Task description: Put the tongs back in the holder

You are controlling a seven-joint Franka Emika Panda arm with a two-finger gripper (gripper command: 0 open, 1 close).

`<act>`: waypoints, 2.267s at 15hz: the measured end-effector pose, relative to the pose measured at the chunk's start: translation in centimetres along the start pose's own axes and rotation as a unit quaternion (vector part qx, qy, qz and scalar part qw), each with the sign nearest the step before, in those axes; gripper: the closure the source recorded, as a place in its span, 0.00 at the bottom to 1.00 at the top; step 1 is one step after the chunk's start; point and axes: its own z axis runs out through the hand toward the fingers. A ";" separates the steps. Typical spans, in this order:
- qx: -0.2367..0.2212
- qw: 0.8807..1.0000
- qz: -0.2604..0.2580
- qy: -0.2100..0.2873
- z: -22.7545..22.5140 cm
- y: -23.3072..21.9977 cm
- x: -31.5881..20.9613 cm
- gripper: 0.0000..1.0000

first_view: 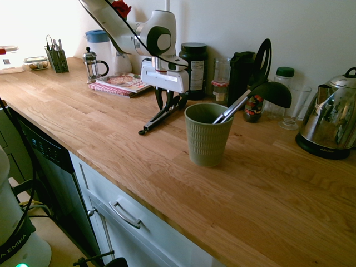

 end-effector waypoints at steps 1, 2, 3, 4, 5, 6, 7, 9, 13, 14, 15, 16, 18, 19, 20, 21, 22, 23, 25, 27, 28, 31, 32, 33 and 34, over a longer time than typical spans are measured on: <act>0.001 1.000 0.000 0.001 0.0 0.1 0.0 1.00; 0.002 1.000 0.000 0.002 0.0 0.1 -0.1 1.00; 0.003 1.000 0.000 0.003 -0.1 0.2 -0.2 1.00; 0.003 1.000 0.000 0.003 -0.1 0.2 -0.2 1.00; 0.003 1.000 -0.001 0.003 -0.1 0.2 -0.3 1.00; 0.004 1.000 -0.001 0.003 -0.2 0.2 -0.3 1.00; 0.005 1.000 -0.001 0.004 -0.3 0.2 -0.4 1.00; 0.014 1.000 -0.002 0.013 -2.1 0.1 -0.5 1.00; 0.052 0.997 0.002 0.048 -11.4 1.1 -1.5 1.00; 0.059 0.997 0.005 0.056 -13.9 1.8 -1.8 1.00; 0.065 0.996 0.008 0.063 -16.2 2.6 -2.1 1.00; 0.070 0.995 0.013 0.073 -18.4 3.6 -2.4 1.00; 0.082 0.989 0.056 0.108 -23.1 6.1 -2.5 1.00; 0.089 0.985 0.084 0.123 -25.3 7.6 -2.5 1.00; 0.094 0.979 0.112 0.139 -27.3 9.3 -2.4 1.00; 0.095 0.973 0.140 0.157 -29.0 11.3 -2.1 1.00; 0.092 0.966 0.166 0.175 -30.3 13.4 -1.9 1.00; 0.087 0.958 0.190 0.194 -31.5 15.7 -1.8 1.00; 0.075 0.940 0.232 0.237 -33.2 19.6 -2.3 1.00; 0.054 0.920 0.264 0.284 -33.3 21.2 -3.2 1.00; 0.046 0.909 0.276 0.308 -32.7 21.6 -3.3 1.00; 0.024 0.872 0.310 0.379 -29.6 23.3 -1.7 1.00; 0.019 0.858 0.319 0.403 -28.9 24.0 -1.2 1.00; 0.014 0.842 0.327 0.428 -28.3 24.5 -0.8 1.00; 0.006 0.826 0.335 0.453 -27.6 24.9 -0.4 1.00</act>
